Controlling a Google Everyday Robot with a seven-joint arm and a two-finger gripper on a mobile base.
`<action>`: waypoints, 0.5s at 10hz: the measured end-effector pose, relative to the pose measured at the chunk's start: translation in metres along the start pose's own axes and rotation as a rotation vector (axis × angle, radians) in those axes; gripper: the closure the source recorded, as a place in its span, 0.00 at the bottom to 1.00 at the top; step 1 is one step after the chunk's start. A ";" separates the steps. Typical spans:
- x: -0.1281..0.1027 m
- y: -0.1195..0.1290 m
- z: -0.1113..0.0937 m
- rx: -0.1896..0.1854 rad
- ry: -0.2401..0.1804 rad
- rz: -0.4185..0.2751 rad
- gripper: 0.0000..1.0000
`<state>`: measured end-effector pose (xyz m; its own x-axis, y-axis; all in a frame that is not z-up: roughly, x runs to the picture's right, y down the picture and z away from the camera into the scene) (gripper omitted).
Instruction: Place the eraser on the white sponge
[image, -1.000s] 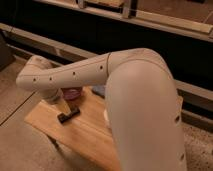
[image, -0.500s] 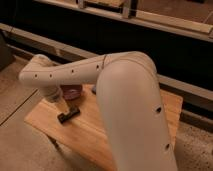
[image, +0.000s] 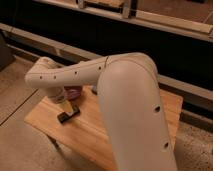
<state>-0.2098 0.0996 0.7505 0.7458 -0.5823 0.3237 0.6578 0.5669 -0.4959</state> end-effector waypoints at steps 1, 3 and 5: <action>-0.003 0.001 0.005 -0.008 0.003 -0.009 0.35; -0.010 0.001 0.014 -0.016 0.010 -0.028 0.35; -0.011 0.001 0.020 -0.016 0.015 -0.026 0.35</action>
<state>-0.2151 0.1180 0.7621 0.7268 -0.6052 0.3248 0.6751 0.5421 -0.5004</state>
